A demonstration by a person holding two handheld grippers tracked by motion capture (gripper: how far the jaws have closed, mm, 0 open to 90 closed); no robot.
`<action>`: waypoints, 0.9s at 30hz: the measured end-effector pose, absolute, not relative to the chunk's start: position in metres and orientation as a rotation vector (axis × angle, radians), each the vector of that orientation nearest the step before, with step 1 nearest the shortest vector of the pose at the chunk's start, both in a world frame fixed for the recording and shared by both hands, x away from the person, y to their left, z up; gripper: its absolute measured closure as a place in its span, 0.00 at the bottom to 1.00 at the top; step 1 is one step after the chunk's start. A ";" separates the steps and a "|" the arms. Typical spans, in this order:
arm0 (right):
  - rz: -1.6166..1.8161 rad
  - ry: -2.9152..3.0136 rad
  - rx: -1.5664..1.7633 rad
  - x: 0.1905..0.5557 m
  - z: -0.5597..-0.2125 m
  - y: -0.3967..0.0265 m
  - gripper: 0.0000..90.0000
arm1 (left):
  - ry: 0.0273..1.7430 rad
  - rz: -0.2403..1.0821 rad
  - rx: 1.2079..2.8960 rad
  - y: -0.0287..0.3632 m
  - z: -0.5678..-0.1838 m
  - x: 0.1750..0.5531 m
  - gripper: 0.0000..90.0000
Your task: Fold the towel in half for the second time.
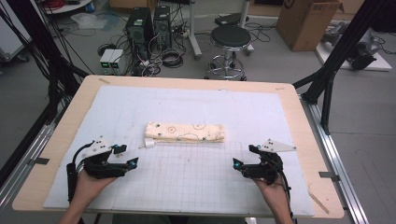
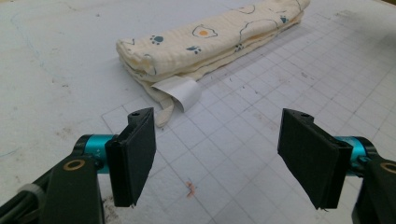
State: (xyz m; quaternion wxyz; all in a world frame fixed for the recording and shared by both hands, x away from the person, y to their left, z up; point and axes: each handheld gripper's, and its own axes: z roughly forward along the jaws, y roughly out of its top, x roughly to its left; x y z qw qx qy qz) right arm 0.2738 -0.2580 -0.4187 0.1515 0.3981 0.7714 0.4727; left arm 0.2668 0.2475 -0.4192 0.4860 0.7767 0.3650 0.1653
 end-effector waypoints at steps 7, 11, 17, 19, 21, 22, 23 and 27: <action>1.355 2.217 1.146 0.265 -0.421 -0.259 0.14 | 0.888 0.414 1.901 0.250 -0.421 0.260 0.31; 1.349 2.203 1.151 0.261 -0.422 -0.264 0.14 | 0.881 0.423 1.909 0.249 -0.422 0.256 0.31; 1.348 2.197 1.160 0.255 -0.425 -0.269 0.14 | 0.886 0.418 1.910 0.248 -0.424 0.250 0.31; 1.345 2.203 1.152 0.255 -0.426 -0.269 0.14 | 0.890 0.416 1.905 0.249 -0.424 0.248 0.30; 1.334 2.214 1.158 0.253 -0.427 -0.267 0.14 | 0.894 0.415 1.899 0.251 -0.424 0.246 0.30; 1.326 2.218 1.158 0.253 -0.427 -0.267 0.14 | 0.895 0.418 1.897 0.251 -0.425 0.246 0.30; 1.325 2.225 1.152 0.253 -0.428 -0.266 0.14 | 0.894 0.418 1.898 0.252 -0.425 0.245 0.30; 1.319 2.239 1.148 0.249 -0.429 -0.264 0.14 | 0.892 0.423 1.903 0.252 -0.426 0.244 0.30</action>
